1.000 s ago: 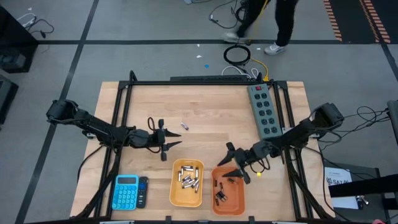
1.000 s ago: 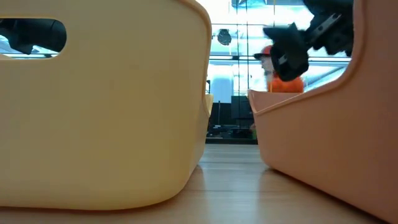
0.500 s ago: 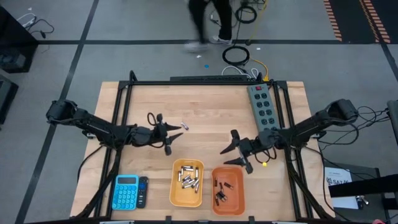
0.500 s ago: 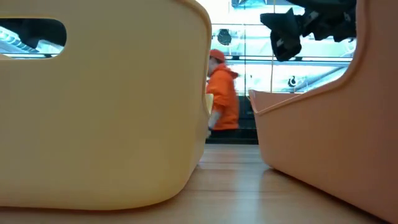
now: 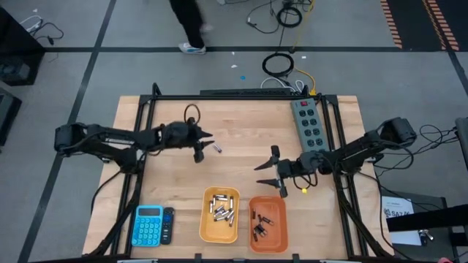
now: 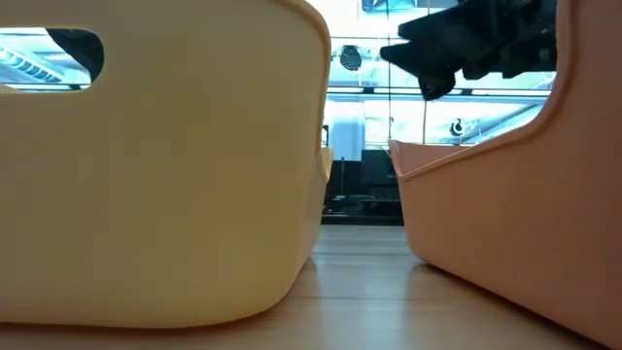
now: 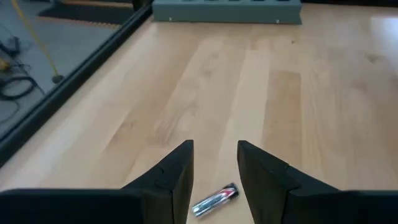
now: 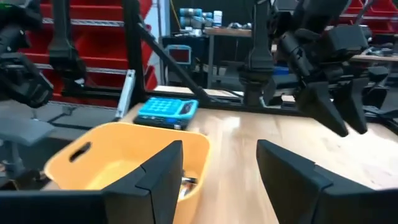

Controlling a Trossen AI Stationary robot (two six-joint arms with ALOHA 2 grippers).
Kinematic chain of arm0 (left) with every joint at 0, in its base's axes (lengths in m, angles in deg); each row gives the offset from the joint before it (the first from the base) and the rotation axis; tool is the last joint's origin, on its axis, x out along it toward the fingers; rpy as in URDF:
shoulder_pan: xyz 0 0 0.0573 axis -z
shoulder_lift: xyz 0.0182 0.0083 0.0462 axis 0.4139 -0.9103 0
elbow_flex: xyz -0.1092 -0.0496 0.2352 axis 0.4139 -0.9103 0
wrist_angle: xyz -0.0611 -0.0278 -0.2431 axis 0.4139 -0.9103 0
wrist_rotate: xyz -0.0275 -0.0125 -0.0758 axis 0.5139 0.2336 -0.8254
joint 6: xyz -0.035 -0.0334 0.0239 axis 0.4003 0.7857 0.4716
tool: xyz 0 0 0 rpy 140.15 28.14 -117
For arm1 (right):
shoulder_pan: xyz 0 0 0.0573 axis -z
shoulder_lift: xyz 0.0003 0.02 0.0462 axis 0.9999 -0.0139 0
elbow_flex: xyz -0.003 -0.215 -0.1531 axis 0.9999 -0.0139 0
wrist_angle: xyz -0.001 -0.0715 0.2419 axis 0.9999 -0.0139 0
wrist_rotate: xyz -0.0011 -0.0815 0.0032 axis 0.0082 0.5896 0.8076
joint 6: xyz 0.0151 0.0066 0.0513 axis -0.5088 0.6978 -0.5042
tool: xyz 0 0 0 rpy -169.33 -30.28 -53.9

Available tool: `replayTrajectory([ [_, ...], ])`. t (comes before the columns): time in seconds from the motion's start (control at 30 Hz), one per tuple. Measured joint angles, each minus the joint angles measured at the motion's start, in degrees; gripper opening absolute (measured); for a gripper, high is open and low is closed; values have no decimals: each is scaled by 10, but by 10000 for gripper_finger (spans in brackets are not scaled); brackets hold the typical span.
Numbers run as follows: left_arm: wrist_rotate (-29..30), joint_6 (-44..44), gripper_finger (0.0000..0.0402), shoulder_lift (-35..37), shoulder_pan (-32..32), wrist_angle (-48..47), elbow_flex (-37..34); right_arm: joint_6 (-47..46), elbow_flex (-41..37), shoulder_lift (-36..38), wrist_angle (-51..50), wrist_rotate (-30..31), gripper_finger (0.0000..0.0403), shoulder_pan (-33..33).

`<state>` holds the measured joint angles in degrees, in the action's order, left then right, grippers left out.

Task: Sort batteries
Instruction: Put the silver battery into the yellow bin

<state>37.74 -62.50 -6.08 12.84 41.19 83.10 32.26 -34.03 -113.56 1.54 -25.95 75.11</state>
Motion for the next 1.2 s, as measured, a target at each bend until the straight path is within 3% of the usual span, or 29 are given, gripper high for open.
replayTrajectory([
  [0.17,-78,-29,134,-28,-73,19,0,13,0,0,-35,-52,196,46],
  [0.33,-139,-47,134,-90,-107,55,7,12,0,0,-50,-116,196,94],
  [0.7,-168,-123,150,-225,-82,38,75,13,0,0,-79,-162,196,126],
  [0.93,-192,-123,199,-237,-81,14,76,8,-8,0,-81,-162,196,126],
  [1.2,-191,-159,205,-237,-81,-8,76,-6,-15,0,-70,-162,196,126],
])
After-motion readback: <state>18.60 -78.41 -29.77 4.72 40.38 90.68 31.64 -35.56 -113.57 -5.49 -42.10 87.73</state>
